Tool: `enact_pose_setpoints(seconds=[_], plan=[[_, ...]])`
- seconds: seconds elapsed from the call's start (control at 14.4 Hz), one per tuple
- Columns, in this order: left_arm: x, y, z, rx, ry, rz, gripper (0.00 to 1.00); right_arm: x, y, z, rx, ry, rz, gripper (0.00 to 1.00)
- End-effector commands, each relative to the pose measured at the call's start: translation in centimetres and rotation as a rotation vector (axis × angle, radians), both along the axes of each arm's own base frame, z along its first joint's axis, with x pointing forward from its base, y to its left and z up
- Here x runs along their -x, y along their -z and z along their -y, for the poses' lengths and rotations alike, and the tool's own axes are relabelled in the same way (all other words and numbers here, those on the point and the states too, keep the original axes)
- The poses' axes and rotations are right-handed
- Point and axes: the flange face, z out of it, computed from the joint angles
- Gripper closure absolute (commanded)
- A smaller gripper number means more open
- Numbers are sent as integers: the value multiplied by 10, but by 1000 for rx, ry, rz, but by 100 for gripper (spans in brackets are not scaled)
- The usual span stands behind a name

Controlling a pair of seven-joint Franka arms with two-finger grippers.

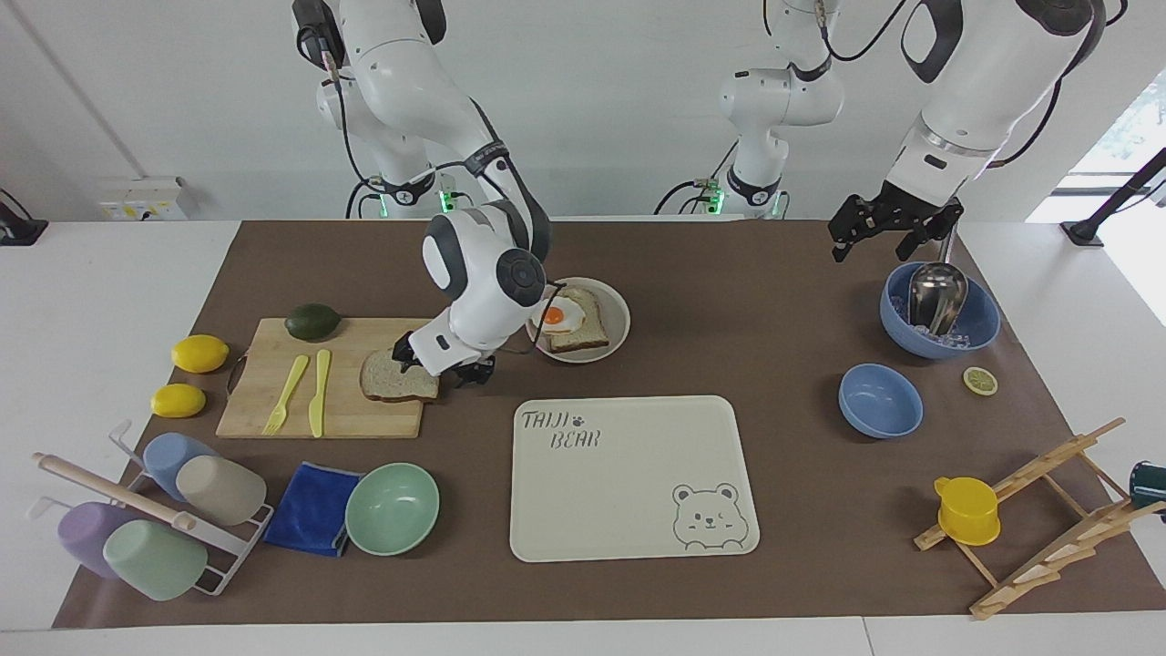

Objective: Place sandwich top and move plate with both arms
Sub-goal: 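Grasp the bread slice with the right gripper and lift it, then carry the bread slice with the right gripper over the egg plate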

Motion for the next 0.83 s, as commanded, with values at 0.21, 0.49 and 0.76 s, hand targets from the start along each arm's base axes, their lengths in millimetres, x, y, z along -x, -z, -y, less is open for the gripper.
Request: enact_pose_setpoints(seconds=[0.21,0.49,0.76], plan=[[0,-5,-2,7,-9,3,0,39,29,14,-5,-21,-14,0],[0,-6,-4,7,-14,4,0,48,38,20,1,-20,-33,0],[0,-6,-3,7,-12,4,0,52,40,21,8,-31,-39,37]])
